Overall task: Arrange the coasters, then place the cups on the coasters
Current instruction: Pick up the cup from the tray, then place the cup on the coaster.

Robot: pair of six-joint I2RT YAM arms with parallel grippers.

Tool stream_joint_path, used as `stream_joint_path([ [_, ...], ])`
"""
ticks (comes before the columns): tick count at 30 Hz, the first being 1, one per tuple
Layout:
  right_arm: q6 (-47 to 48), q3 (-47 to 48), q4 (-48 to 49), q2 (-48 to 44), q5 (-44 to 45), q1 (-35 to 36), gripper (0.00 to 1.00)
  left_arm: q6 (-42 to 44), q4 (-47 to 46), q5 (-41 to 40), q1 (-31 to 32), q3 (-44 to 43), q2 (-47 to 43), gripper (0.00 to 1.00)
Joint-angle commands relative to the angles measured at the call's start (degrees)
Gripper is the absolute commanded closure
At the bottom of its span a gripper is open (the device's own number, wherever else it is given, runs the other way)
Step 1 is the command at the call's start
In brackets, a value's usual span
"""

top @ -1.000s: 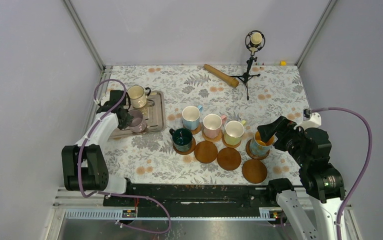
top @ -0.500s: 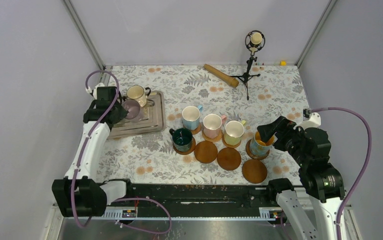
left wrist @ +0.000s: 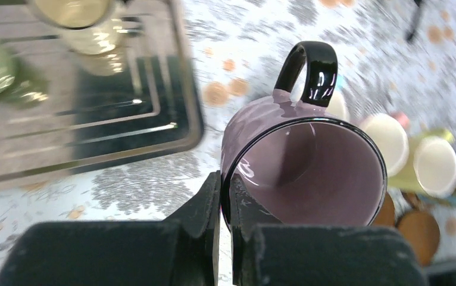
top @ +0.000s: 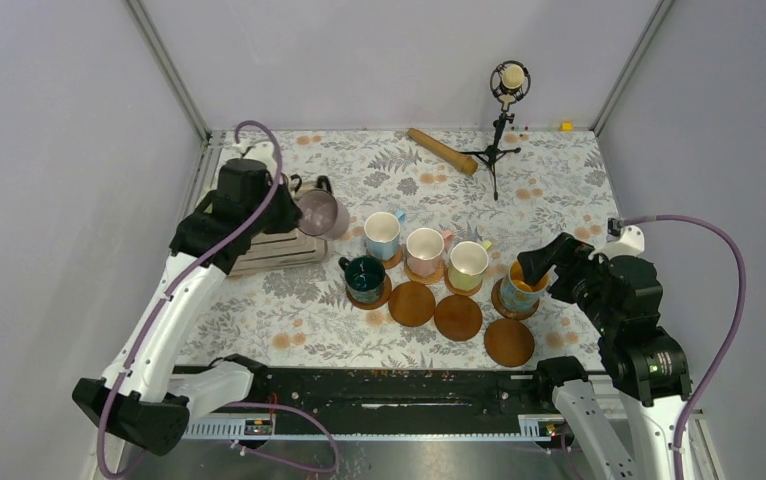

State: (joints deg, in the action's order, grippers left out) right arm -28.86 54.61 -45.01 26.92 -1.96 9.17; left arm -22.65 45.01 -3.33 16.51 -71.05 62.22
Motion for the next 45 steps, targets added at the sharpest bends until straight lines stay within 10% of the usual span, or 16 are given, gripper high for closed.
stream_joint_path([
  [1, 1.5, 3.2, -1.3, 0.3, 1.7, 0.3, 0.01, 3.3, -2.5, 5.7, 8.9, -5.2, -2.0, 1.0],
  [21, 1.1, 6.4, -5.1, -2.1, 2.3, 0.3, 0.01, 7.7, -5.5, 3.6, 42.4, -4.0, 9.5, 1.0],
  [45, 1.9, 7.1, -5.7, -3.7, 3.3, 0.3, 0.01, 17.4, -14.6, -2.7, 44.6, 0.5, 24.9, 1.0],
])
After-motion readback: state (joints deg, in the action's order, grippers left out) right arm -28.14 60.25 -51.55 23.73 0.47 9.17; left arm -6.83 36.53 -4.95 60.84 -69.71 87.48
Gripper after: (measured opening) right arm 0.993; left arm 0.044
